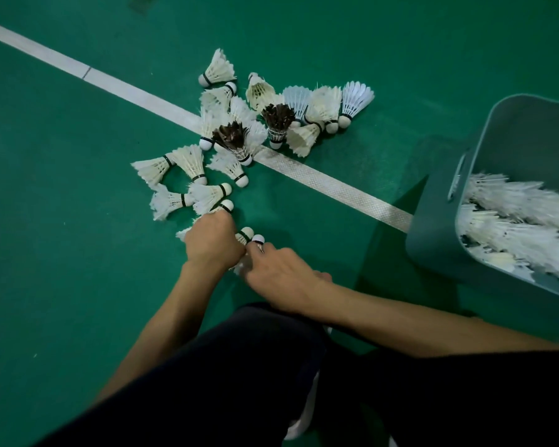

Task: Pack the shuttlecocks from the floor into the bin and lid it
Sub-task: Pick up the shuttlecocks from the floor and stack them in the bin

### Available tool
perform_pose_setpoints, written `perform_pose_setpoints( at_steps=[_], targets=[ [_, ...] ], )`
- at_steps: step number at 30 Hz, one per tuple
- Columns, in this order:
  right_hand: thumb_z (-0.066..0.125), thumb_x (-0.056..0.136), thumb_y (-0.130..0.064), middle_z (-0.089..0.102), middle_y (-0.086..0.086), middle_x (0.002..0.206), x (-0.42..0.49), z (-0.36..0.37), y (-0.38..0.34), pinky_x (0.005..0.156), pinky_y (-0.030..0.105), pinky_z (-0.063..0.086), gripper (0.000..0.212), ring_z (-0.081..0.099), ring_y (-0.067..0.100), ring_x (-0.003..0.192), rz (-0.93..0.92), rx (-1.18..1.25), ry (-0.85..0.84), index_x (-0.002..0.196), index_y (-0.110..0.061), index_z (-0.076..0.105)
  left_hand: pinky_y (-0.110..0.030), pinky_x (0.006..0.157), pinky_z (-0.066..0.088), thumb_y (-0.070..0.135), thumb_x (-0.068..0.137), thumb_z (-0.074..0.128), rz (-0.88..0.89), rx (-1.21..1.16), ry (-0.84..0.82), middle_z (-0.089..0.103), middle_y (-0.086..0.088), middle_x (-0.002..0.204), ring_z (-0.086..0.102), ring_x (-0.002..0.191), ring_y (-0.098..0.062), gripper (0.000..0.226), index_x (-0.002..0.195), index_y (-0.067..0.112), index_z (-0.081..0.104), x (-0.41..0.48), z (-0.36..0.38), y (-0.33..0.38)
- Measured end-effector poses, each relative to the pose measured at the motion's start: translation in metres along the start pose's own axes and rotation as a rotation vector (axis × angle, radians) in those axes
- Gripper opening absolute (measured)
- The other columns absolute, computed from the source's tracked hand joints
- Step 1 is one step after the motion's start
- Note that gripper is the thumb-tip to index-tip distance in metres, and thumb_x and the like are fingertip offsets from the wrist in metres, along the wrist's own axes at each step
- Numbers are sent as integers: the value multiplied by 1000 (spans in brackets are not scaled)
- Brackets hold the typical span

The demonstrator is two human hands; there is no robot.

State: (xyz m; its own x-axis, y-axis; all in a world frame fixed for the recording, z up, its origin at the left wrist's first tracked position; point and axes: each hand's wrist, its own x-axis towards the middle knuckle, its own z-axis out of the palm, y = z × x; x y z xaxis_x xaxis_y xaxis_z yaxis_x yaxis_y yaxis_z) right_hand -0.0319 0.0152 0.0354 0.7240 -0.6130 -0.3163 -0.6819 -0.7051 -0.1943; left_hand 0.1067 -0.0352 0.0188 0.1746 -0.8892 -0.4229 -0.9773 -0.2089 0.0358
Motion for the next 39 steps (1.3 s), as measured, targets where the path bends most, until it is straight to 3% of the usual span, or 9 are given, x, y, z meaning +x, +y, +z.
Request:
perform_pose_setpoints(
  at_steps=[5, 9, 14, 18, 23, 27, 32, 35, 39],
  targets=[
    [65, 84, -3, 56, 12, 118, -9, 1, 14, 59, 37, 36, 39, 59, 32, 98, 234, 108, 130, 123, -5, 58, -41, 83, 50, 35, 66, 78, 4, -33, 244, 64, -15, 105, 54, 107, -37, 28, 90, 22, 80, -2, -16, -15],
    [67, 82, -1, 59, 10, 109, -15, 1, 41, 65, 37, 47, 40, 61, 27, 89, 466, 176, 199, 121, -5, 59, -44, 94, 45, 38, 74, 76, -9, 84, 52, 57, -15, 119, 50, 117, -37, 32, 102, 23, 78, 12, -13, -19],
    [76, 81, -8, 63, 9, 100, -25, -6, 65, 59, 33, 43, 27, 64, 27, 80, 606, 182, 298, 106, -7, 66, -36, 76, 44, 32, 71, 73, -1, 63, -1, 65, -9, 90, 55, 77, -29, 16, 73, 16, 70, 19, -12, -11],
    [72, 81, -6, 66, 9, 92, -33, -13, 79, 58, 35, 45, 14, 65, 32, 77, 674, 205, 413, 94, -8, 67, -30, 73, 52, 36, 70, 83, 14, -260, 63, 70, 2, 74, 66, 76, -23, 16, 71, 22, 76, 14, -22, 3],
    [71, 90, -17, 69, 4, 90, -44, -34, 101, 66, 36, 57, 6, 67, 27, 78, 820, 296, 597, 94, -13, 72, -40, 97, 54, 38, 63, 92, 54, -1016, 33, 77, 5, 97, 70, 104, -15, 22, 72, 24, 78, 1, -29, 41],
    [74, 92, -29, 72, 2, 99, -66, -58, 121, 70, 26, 48, 11, 67, 20, 87, 869, 418, 752, 95, -20, 80, -40, 94, 52, 32, 71, 87, 127, -1188, 36, 77, -10, 94, 71, 96, -18, 20, 78, 14, 80, -4, -33, 72],
    [80, 84, -35, 62, 1, 103, -111, -79, 138, 81, 20, 34, 13, 53, 19, 103, 849, 495, 960, 92, -26, 82, -51, 100, 50, 52, 70, 83, 211, -1068, 203, 75, -9, 104, 68, 104, -23, 31, 79, 23, 79, -12, -53, 109],
    [81, 80, -37, 57, -6, 92, -147, -93, 146, 75, 11, 33, 12, 51, 13, 94, 893, 553, 1126, 89, -29, 82, -56, 97, 51, 32, 76, 83, 418, -1196, 98, 74, -7, 80, 67, 81, -20, 18, 75, 15, 77, -30, -73, 149],
    [80, 79, -32, 63, -20, 65, -208, -100, 165, 67, 22, 50, 9, 55, -5, 64, 954, 688, 1196, 81, -24, 83, -53, 88, 51, 23, 77, 83, 583, -1252, 36, 66, -23, 77, 59, 77, -22, 22, 75, 3, 74, -57, -86, 207]
  ],
)
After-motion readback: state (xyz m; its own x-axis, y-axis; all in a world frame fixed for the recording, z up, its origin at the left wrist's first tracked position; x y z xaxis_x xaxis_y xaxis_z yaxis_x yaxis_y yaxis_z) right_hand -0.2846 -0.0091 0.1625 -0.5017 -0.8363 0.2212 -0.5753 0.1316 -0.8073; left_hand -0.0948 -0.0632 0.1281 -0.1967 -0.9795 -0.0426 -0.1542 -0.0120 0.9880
